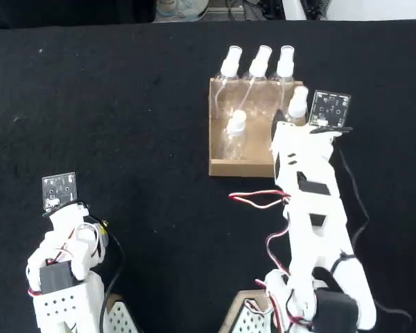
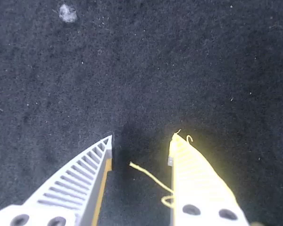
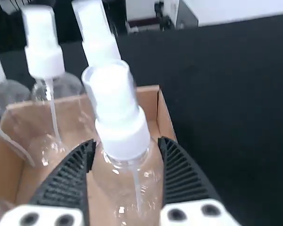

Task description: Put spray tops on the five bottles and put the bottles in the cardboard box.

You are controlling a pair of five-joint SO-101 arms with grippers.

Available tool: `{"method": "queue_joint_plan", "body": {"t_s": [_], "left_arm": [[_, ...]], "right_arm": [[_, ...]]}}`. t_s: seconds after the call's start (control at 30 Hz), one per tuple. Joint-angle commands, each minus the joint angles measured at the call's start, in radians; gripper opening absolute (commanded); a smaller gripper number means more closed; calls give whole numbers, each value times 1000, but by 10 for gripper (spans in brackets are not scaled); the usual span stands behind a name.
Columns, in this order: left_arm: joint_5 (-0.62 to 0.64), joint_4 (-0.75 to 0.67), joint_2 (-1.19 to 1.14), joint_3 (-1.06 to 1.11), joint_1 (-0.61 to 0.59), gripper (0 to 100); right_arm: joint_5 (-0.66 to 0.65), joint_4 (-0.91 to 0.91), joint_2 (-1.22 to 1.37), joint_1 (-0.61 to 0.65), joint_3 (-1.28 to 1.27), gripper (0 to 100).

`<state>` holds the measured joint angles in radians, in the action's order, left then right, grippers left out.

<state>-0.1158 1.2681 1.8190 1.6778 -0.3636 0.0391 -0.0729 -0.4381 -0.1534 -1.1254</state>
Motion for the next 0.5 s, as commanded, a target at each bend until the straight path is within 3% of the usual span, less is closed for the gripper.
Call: {"method": "queue_joint_plan", "body": {"t_s": [0.0, 0.33, 0.47], "left_arm": [[-5, 5, 6, 21, -8, 191], [-5, 5, 6, 21, -8, 191], [-5, 5, 6, 21, -5, 191]], "right_arm": [[-3, -68, 16, 14, 35, 11], [-3, -78, 31, 18, 24, 18], [-3, -78, 25, 20, 10, 118]]}}
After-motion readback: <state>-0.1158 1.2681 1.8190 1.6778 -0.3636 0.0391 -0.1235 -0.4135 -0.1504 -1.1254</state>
